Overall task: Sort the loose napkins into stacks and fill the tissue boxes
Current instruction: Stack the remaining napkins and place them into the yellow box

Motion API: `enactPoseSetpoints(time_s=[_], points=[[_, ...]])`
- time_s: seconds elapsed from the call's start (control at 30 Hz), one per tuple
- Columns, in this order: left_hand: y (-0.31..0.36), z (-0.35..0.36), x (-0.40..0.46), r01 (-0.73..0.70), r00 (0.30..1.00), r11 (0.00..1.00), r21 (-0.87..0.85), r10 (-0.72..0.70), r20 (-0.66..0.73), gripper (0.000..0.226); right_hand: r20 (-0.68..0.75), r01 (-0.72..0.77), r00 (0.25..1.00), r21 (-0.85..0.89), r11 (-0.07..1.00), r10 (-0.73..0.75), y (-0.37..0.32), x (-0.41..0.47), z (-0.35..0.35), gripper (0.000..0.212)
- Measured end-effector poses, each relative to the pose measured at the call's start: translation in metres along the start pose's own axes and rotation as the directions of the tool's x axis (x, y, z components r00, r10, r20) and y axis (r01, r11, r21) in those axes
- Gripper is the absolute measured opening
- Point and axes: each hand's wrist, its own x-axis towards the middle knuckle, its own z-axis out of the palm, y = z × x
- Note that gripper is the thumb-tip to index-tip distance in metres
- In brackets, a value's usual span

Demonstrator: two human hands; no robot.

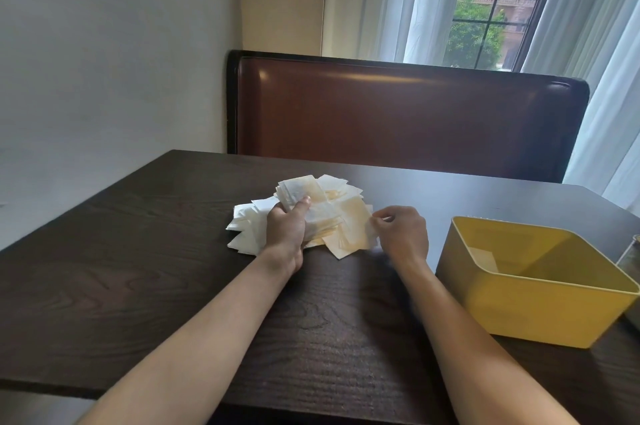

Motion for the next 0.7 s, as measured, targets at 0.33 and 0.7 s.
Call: enactPoseSetpoints(time_s=[0.33, 0.7], points=[[-0.002, 0.006, -0.008, 0.087, 0.992, 0.996, 0.008, -0.087, 0.093, 0.028, 0.027, -0.089, 0.995, 0.676, 0.731, 0.097, -0.025, -0.007, -0.017, 0.007], [0.000, 0.008, -0.016, 0.061, 0.965, 0.995, -0.075, -0.039, 0.258, 0.053, 0.432, -0.340, 0.901, 0.767, 0.545, -0.046, -0.038, -0.022, -0.010, 0.033]])
